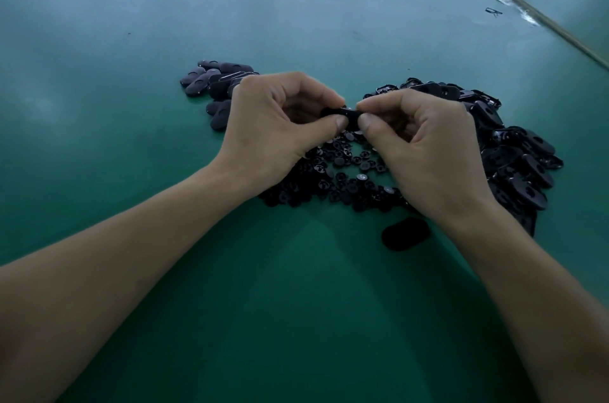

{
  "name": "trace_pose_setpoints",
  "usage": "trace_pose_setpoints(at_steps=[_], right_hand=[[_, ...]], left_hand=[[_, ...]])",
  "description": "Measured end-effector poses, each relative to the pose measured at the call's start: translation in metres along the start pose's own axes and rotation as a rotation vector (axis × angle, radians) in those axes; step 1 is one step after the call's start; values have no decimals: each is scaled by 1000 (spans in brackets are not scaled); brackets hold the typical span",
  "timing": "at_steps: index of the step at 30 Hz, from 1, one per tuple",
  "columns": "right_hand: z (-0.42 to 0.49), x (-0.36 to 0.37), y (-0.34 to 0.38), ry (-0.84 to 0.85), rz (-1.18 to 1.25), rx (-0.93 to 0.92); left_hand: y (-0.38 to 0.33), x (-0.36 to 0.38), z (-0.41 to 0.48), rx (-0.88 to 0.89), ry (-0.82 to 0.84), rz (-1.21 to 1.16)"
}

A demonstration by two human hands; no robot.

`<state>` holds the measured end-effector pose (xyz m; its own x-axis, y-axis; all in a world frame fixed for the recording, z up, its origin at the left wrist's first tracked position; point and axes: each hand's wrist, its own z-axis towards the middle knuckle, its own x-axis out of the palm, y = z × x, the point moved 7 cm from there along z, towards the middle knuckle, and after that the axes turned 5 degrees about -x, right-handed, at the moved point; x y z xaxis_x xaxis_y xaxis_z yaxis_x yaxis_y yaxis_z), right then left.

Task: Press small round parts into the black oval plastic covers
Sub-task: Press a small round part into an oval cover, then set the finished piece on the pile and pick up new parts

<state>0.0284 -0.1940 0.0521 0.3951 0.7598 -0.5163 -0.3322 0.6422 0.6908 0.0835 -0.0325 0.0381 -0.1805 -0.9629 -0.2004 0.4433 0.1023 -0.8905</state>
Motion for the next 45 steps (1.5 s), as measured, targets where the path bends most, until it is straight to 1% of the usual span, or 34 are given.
trace_pose_setpoints(at_steps=[3,5,7,9,13,16,17,21,28,30,33,38,45], right_hand=[[0,-10,-3,-86,-211,-3],[0,-15,-6,-93,-345,27],[0,-15,-8,-54,-471,39],[-1,-11,-10,12,-575,35],[-5,-3,-17,137,-660,82],[-6,-3,-23,175,-721,130],[-6,-2,-24,186,-730,141],[-5,-4,-25,168,-731,143],[-5,-8,-28,130,-747,180],[-5,-5,-32,166,-744,192],[-7,0,-36,217,-733,177],[-5,-1,-32,179,-683,135],[-5,0,-33,170,-610,123]], left_hand=[[1,-10,5,-15,-107,35],[4,-23,10,-39,-205,48],[7,-36,14,-65,-279,61],[12,-45,16,-107,-320,83],[24,-59,18,-176,-377,107],[24,-64,21,-141,-391,302],[25,-65,21,-133,-386,354],[34,-68,22,-185,-389,416],[38,-72,23,-239,-425,474],[38,-72,22,-235,-426,459],[34,-70,22,-208,-422,458],[18,-59,20,-87,-392,501],[1,-29,10,36,-278,426]])
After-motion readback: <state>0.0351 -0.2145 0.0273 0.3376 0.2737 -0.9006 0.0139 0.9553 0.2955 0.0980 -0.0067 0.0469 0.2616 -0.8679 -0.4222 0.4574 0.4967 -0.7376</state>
